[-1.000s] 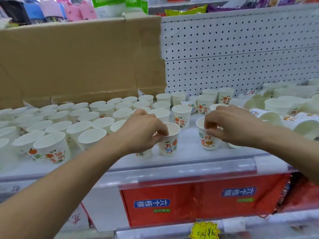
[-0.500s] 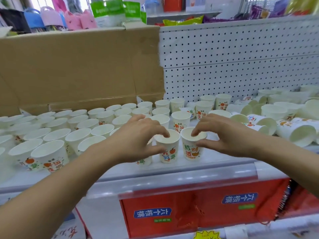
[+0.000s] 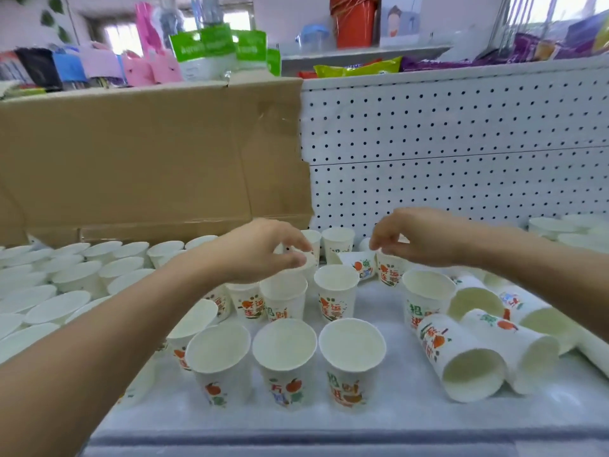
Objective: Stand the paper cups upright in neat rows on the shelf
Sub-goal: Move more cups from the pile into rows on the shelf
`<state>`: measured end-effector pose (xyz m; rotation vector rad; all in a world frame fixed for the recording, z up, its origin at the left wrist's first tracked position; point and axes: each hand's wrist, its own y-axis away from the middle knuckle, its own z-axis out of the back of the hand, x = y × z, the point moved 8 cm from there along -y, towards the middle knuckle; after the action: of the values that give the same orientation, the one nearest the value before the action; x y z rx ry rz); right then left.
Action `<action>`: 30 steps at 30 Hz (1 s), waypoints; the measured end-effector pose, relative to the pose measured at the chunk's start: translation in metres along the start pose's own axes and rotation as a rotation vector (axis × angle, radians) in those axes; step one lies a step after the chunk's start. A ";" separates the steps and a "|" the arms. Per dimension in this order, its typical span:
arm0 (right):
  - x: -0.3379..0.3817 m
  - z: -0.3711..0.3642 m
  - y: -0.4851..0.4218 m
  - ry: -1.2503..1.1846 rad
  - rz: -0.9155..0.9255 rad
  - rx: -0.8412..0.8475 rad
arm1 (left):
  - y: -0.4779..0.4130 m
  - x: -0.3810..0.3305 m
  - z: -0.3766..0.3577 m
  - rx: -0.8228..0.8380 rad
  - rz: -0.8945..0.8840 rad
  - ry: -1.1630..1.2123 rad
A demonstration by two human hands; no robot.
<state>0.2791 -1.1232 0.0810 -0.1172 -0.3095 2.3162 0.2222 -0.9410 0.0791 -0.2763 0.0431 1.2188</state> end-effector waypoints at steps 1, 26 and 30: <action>0.001 -0.005 -0.015 0.042 0.044 0.016 | -0.007 0.006 -0.005 0.029 0.042 -0.018; 0.011 -0.062 -0.090 0.155 0.187 0.160 | -0.035 0.031 -0.050 0.226 0.139 -0.030; 0.015 -0.063 -0.082 0.200 0.206 0.189 | -0.037 0.032 -0.049 0.223 0.105 -0.040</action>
<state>0.3378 -1.0459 0.0411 -0.2967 0.0241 2.4985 0.2736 -0.9346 0.0326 -0.0552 0.1589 1.3113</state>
